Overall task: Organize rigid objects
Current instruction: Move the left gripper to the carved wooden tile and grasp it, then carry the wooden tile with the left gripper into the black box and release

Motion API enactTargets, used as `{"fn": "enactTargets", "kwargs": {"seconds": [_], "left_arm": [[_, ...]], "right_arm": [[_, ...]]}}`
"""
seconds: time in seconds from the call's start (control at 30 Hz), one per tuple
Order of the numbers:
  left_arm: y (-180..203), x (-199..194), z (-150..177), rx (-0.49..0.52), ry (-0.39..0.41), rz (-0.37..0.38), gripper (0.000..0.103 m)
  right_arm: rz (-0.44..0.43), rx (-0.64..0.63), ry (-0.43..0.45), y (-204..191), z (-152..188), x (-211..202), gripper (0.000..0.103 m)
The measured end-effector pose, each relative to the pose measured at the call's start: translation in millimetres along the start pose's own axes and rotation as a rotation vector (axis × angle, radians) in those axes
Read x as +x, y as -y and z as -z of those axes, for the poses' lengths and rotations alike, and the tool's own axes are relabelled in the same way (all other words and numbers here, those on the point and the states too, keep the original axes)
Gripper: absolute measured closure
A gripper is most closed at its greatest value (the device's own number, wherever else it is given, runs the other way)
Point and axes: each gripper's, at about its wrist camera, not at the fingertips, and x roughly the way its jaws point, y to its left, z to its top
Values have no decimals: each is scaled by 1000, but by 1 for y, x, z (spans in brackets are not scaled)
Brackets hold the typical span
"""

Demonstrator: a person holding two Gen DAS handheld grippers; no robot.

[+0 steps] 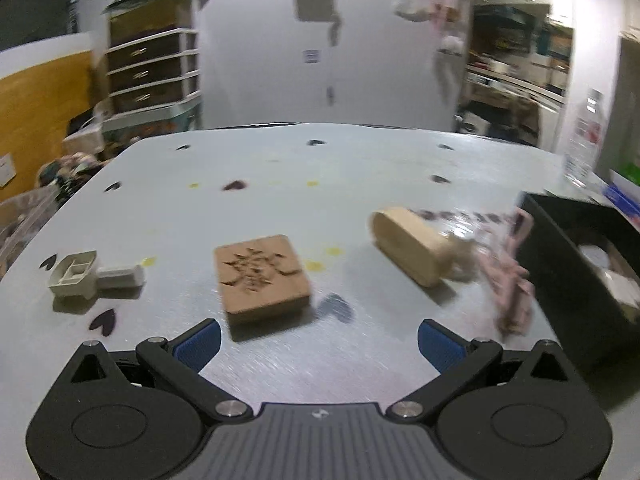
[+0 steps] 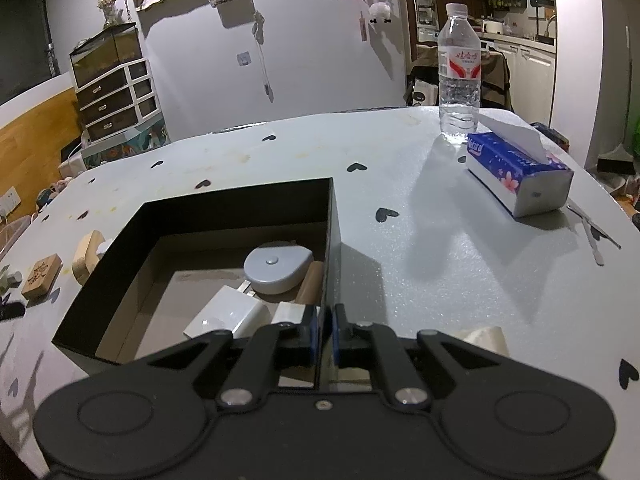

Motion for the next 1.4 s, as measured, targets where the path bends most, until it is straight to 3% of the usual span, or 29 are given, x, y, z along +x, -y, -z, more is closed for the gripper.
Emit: {"fn": "enactTargets", "kwargs": {"seconds": [0.4,0.53,0.73,0.87,1.07,1.4], "left_arm": [[-29,55,-31,-139,-38,-127,2],[-27,65,-37,-116,-57,-172,15],[-22,79,-40,-109,-104,-205,23],[-20,81,-41,-148,-99,-197,36],[-18,77,-40,-190,-90,-196,37],[23,19,-44,-287,40,-10,37]], "right_arm": [[-4,-30,-20,-2,-1,-1,95],[20,-75,-6,-8,4,-3,95],[33,-75,15,-9,7,-4,96],[36,-58,29,-9,9,-5,96],[30,-40,38,-6,10,-5,96],[24,-43,44,-5,12,-6,96]]}}
